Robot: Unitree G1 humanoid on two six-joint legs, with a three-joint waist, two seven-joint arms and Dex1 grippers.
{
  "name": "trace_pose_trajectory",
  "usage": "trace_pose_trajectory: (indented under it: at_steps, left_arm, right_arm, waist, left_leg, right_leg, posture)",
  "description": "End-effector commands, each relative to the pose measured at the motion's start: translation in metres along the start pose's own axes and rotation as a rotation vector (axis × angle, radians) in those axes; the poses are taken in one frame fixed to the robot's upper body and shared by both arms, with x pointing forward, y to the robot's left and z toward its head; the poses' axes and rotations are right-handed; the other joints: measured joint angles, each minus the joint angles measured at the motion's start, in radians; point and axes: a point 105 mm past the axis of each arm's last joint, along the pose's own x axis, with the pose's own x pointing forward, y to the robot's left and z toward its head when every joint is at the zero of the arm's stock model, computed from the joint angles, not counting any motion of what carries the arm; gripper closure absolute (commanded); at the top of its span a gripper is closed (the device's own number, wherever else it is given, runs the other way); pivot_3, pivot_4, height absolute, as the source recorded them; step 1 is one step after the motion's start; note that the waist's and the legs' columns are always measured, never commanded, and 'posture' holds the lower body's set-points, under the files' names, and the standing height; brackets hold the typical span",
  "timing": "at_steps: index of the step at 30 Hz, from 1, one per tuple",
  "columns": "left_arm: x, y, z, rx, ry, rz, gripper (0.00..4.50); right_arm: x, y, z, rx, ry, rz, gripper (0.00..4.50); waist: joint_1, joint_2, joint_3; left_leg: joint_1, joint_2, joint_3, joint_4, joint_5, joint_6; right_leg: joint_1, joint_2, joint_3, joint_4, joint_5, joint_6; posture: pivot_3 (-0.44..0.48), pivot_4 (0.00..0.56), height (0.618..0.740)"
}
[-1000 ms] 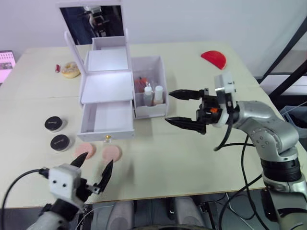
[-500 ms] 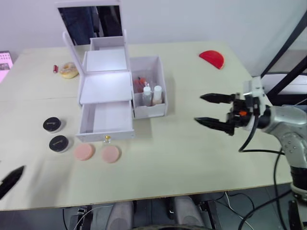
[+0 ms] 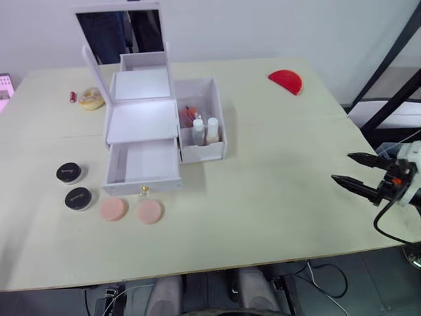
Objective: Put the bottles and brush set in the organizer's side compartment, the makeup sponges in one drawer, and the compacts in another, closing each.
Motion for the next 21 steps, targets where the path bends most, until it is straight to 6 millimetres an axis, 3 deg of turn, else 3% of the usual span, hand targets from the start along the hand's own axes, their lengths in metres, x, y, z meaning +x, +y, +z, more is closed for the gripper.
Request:
trace_pose_trajectory:
  at_steps: [1,4,8,15,21]
  left_arm:
    - [0.002,-0.004,0.015,0.042,-0.042,-0.029,0.06]
    - [0.009,-0.020,0.016,0.056,-0.050,-0.099,0.06]
    - [0.012,-0.058,0.014,0.071,-0.035,-0.256,0.06]
    - [-0.004,-0.165,-0.005,0.130,0.040,-0.586,0.06]
    - [-0.020,-0.234,-0.015,0.097,0.005,-0.660,0.06]
  right_arm:
    - [0.006,0.005,0.021,-0.057,-0.066,0.010,0.00]
    - [0.022,0.018,0.035,-0.071,-0.113,0.062,0.00]
    - [0.041,0.041,0.057,-0.098,-0.164,0.158,0.00]
    - [0.082,0.103,0.120,-0.148,-0.345,0.400,0.00]
    - [0.101,0.140,0.145,-0.178,-0.391,0.539,0.00]
  waist:
    - [0.000,0.000,0.000]
    - [0.004,0.000,0.000]
    - [0.007,0.000,0.000]
    - [0.006,-0.003,0.000]
    - [0.013,-0.004,-0.001]
  left_leg:
    - [0.000,0.000,0.001,0.000,0.000,0.000]
    - [0.000,0.000,0.001,0.000,0.000,0.000]
    - [0.000,0.000,0.001,-0.001,0.000,0.000]
    - [-0.001,0.001,0.002,0.000,-0.002,-0.003]
    - [-0.002,0.001,0.000,0.001,-0.002,-0.003]
  right_leg:
    - [0.000,0.000,0.000,0.000,0.000,0.000]
    - [-0.001,0.000,0.000,0.000,0.000,-0.001]
    - [-0.001,0.000,0.000,0.000,0.002,-0.004]
    - [-0.001,0.000,0.000,0.000,0.004,-0.006]
    - [0.000,0.002,0.000,-0.001,0.003,-0.004]
  posture:
    - [0.000,0.150,0.739]
    - [0.000,0.150,0.739]
    - [0.000,0.150,0.739]
    - [0.000,0.150,0.739]
    - [0.000,0.150,0.739]
